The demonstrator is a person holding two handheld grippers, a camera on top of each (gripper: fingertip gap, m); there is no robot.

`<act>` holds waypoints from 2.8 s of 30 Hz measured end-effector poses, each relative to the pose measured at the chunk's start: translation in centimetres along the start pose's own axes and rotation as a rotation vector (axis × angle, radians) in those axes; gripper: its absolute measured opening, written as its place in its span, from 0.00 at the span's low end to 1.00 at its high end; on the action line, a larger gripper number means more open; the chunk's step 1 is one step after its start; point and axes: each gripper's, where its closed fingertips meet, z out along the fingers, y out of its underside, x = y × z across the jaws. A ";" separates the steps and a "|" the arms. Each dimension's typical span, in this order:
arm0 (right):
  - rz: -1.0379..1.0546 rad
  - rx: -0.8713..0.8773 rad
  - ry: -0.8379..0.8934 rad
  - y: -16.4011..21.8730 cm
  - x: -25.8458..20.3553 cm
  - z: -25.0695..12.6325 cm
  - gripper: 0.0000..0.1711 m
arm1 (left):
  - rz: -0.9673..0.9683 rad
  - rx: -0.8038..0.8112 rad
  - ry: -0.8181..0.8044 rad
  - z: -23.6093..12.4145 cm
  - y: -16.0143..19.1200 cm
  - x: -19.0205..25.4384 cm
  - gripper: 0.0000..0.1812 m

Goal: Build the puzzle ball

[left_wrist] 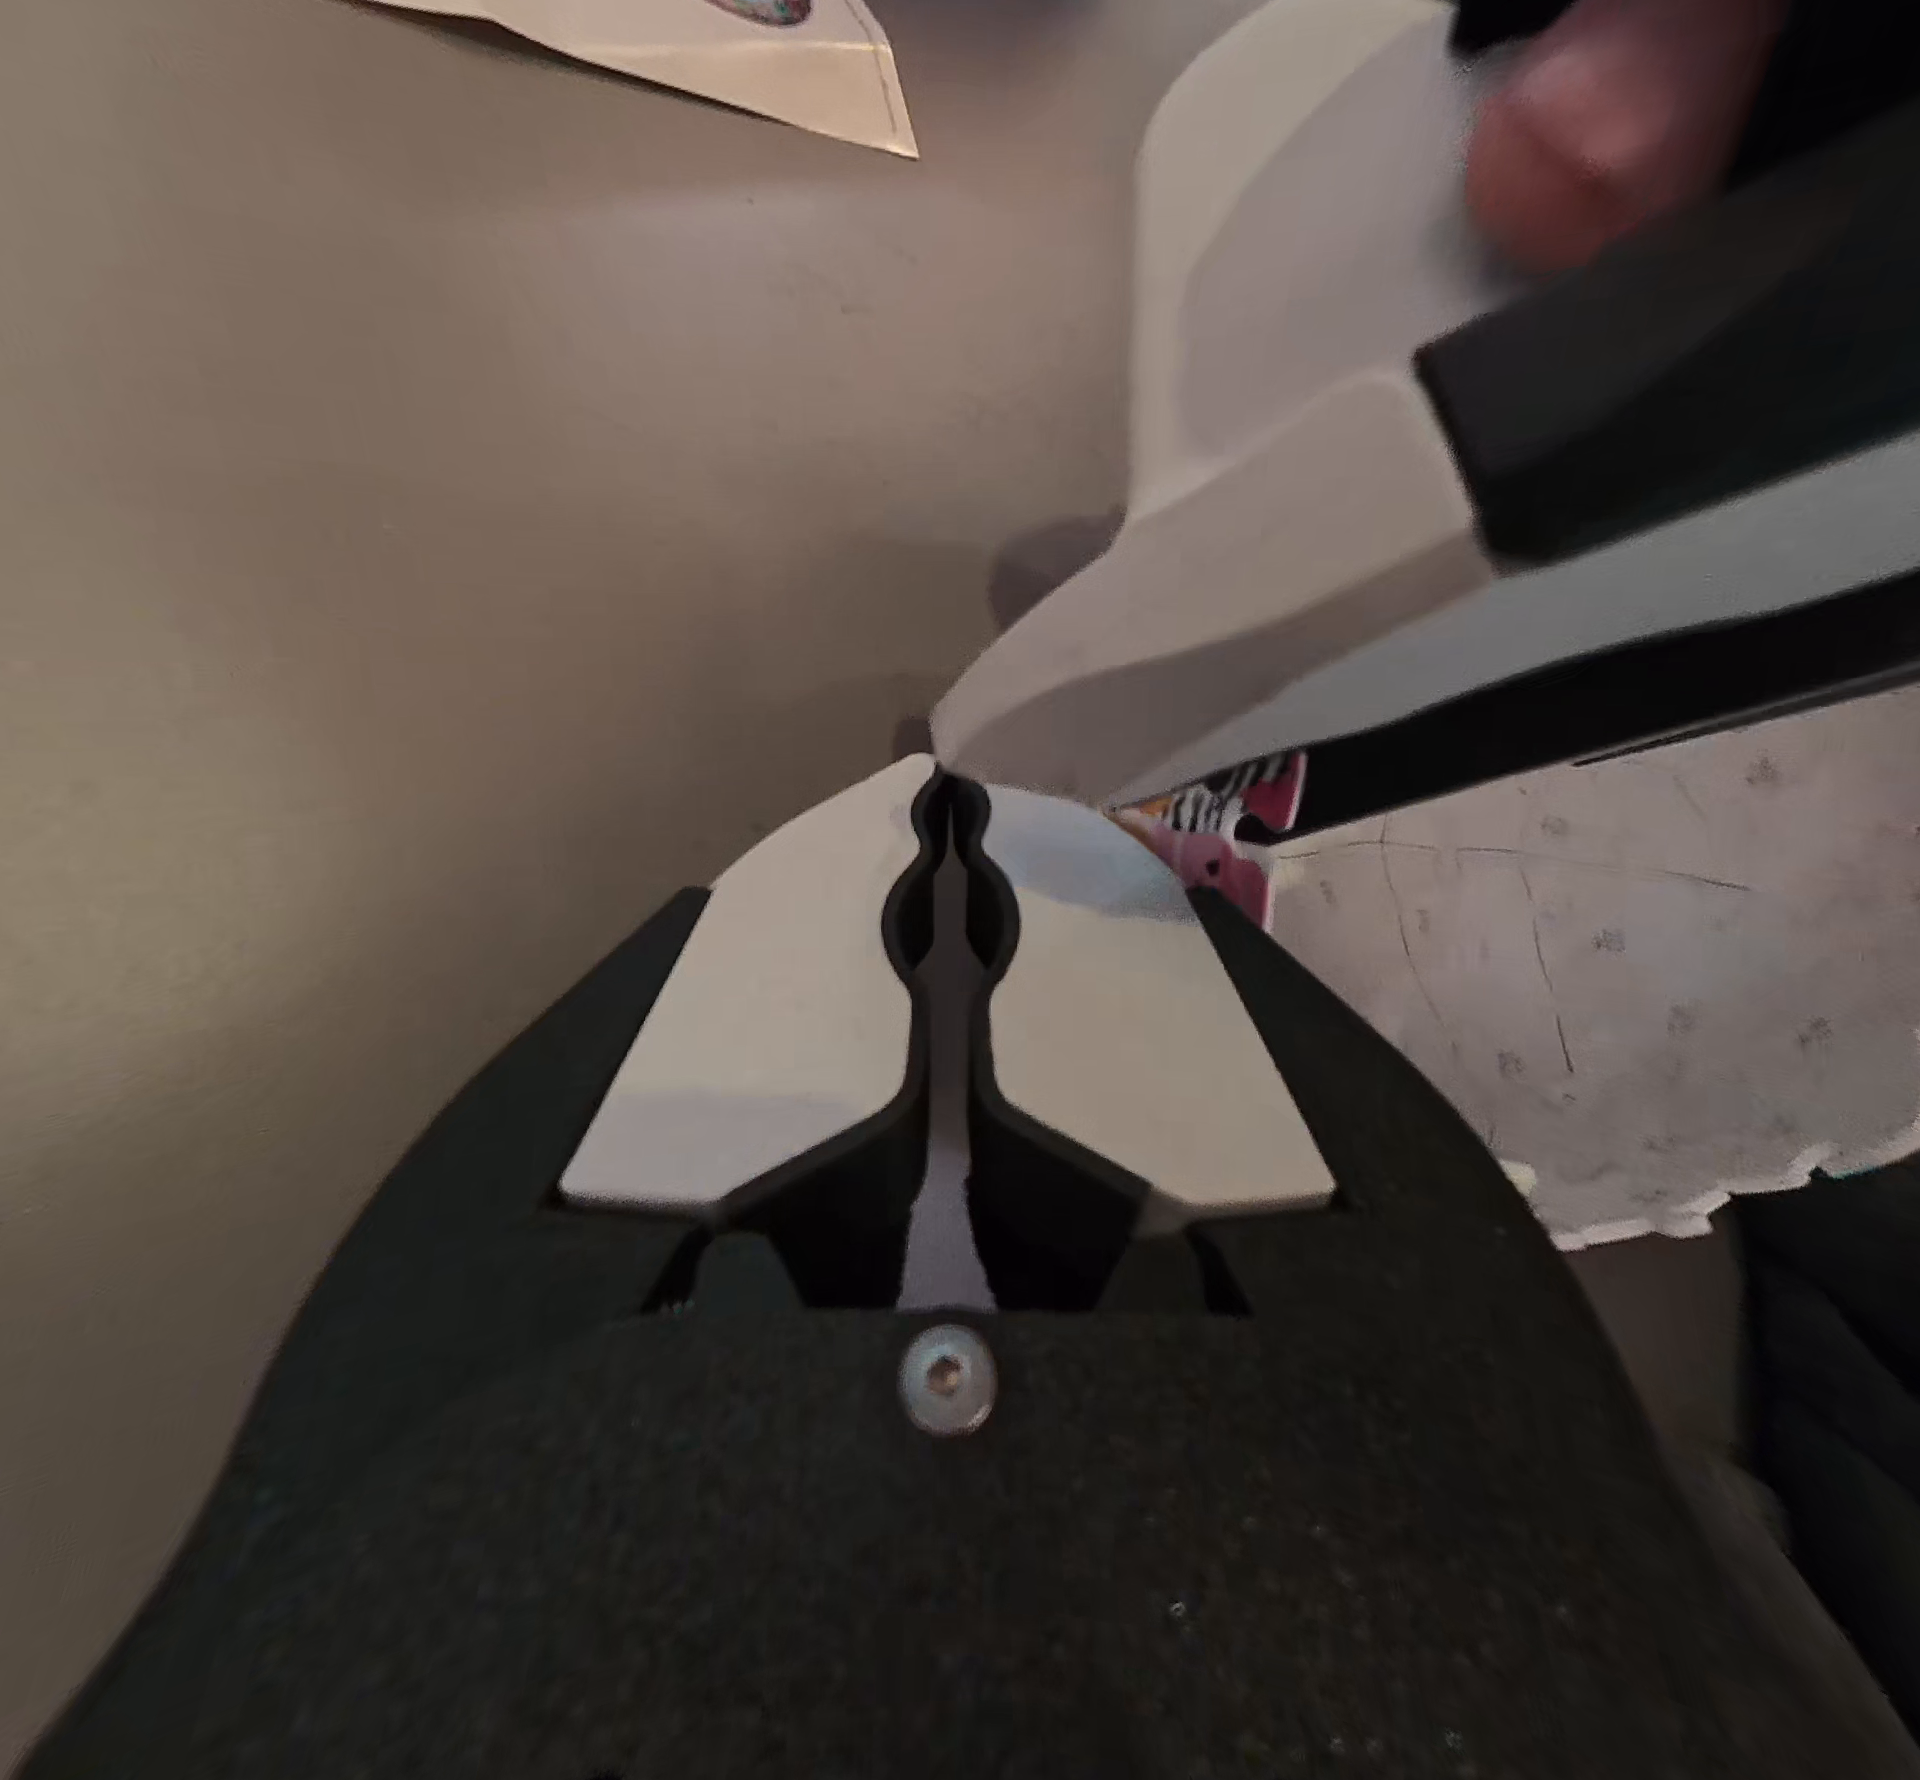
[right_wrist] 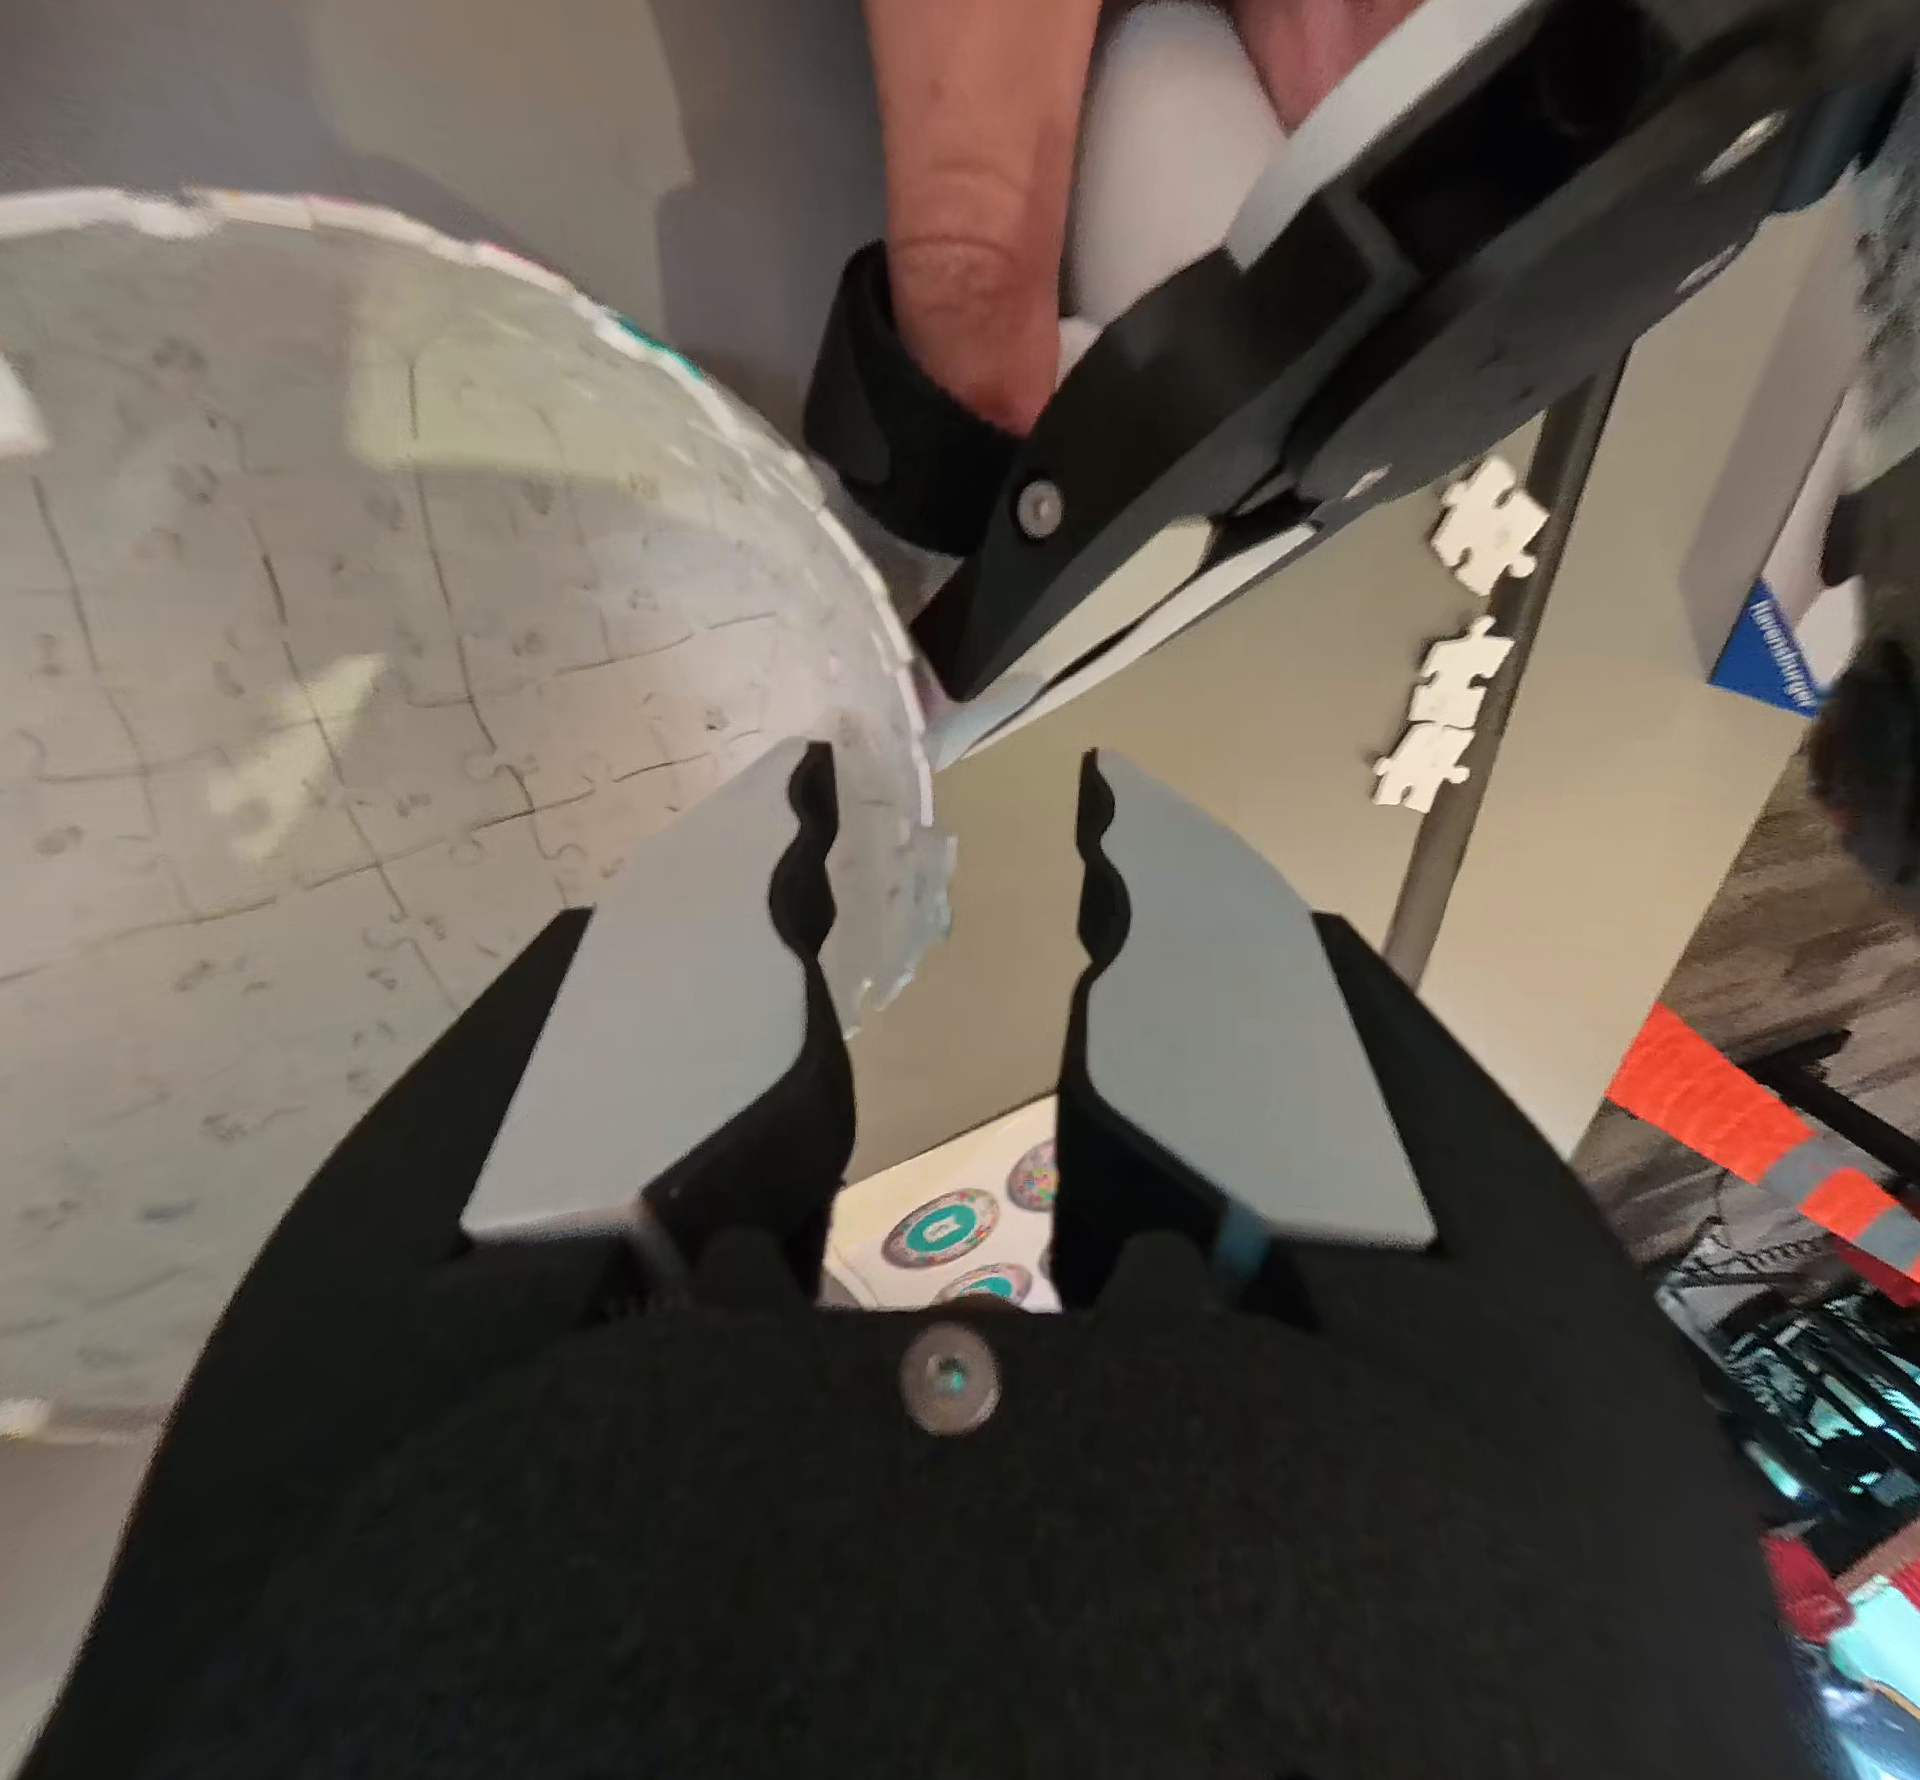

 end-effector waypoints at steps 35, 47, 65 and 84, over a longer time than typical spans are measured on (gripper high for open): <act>-0.046 0.045 0.054 -2.7 0.7 -1.2 0.27 | 0.029 0.130 0.116 -4.0 1.0 2.0 0.00; -0.070 0.029 0.068 -2.2 0.6 -1.4 0.27 | 0.015 0.136 0.140 -4.0 0.8 2.1 0.00; 0.231 0.160 -0.078 1.3 0.7 -6.3 0.20 | 0.042 0.247 0.020 -3.8 -2.0 0.3 0.00; 0.155 0.199 -0.076 -0.3 -0.6 -1.9 0.08 | 0.089 0.247 -0.030 -3.3 -2.3 0.3 0.00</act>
